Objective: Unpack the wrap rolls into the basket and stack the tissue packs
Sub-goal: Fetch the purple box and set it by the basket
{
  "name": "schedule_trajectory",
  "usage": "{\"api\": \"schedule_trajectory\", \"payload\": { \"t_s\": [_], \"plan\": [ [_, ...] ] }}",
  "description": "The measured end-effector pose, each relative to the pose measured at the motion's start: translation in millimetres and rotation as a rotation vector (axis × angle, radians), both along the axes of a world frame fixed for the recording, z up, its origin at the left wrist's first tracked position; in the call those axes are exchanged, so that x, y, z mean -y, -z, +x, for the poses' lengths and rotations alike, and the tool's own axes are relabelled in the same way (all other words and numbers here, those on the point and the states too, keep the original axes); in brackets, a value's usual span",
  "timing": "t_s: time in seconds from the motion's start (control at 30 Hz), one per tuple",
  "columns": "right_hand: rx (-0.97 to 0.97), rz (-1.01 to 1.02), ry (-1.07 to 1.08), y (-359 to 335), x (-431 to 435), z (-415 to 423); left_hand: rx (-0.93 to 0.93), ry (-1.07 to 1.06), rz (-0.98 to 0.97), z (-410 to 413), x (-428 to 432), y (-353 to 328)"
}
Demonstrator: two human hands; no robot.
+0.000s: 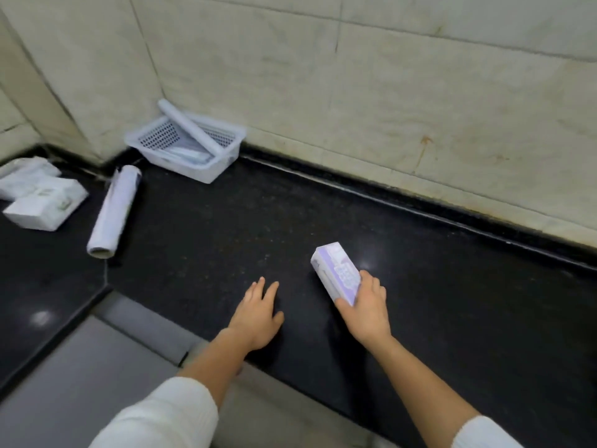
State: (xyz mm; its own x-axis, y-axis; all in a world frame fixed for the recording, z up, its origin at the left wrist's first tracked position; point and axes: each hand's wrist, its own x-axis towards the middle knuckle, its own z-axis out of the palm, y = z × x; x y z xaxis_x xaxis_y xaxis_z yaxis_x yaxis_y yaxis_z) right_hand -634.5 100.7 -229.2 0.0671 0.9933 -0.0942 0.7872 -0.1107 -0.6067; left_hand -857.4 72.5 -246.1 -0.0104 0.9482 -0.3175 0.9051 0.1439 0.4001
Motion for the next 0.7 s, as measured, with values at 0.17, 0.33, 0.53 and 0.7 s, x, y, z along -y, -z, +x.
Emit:
{"api": "schedule_trajectory", "payload": {
  "t_s": [0.17,0.33,0.53,0.7],
  "plan": [
    [-0.042,0.015,-0.061,3.8,-16.3,-135.1,-0.01,-0.069,0.056,-140.0,-15.9,-6.2],
    [-0.072,-0.053,-0.15,2.8,-16.8,-260.7,-0.009,-0.08,0.074,-255.4,-12.4,-18.4],
    [-0.061,-0.098,-0.329,-11.7,-38.8,-351.1,0.055,-0.092,0.236,-331.9,-28.6,-39.3],
    [-0.135,-0.125,-0.37,-29.2,-71.3,-390.2,0.055,-0.027,0.266,-354.2,-45.8,-47.1]
  ]
}}
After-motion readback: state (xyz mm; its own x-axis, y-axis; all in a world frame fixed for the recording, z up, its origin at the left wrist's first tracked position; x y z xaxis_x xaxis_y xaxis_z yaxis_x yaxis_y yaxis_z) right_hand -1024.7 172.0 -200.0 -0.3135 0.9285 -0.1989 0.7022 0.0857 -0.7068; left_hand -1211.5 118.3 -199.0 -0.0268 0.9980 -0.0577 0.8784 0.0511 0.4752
